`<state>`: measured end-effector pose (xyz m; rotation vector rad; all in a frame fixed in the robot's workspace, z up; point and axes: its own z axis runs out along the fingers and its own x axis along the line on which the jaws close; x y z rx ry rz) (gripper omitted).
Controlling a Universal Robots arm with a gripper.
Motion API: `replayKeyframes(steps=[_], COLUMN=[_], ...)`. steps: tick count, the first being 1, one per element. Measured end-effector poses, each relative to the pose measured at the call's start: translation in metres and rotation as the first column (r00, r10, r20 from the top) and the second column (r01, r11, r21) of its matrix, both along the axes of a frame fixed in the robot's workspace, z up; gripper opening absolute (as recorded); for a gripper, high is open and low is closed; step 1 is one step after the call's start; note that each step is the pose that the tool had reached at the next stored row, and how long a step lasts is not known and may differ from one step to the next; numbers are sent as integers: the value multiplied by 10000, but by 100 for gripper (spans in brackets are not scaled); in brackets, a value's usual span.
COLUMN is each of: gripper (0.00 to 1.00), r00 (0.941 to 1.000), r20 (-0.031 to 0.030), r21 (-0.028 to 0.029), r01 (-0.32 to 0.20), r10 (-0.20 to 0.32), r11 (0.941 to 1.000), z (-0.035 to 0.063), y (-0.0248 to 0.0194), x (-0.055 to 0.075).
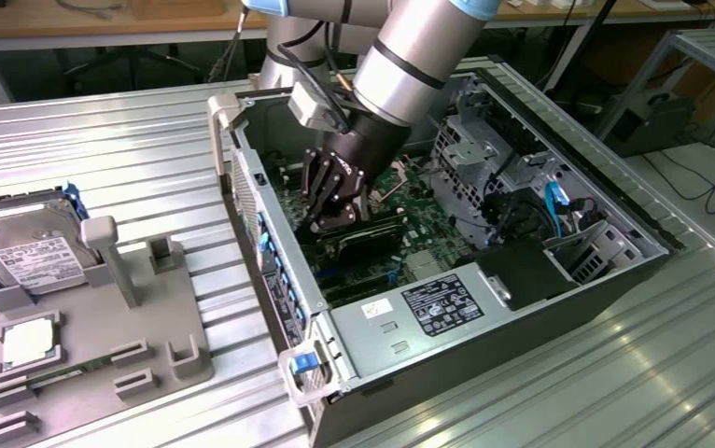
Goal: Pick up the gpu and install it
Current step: 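Press down on the gpu until it lock into place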
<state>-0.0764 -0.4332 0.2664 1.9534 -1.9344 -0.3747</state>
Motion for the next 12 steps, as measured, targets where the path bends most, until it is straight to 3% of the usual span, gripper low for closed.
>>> replayKeyframes(steps=[5, 11, 12], gripper=[11, 11, 11], r00=[10000, 10000, 10000], r20=[1, 17, 43], r21=[-1, -7, -11], r01=[-1, -1, 0], r10=[1, 1, 0], r11=[10000, 10000, 10000], z=[58, 62, 64], y=[-1, 0, 0], x=[0, 1, 0])
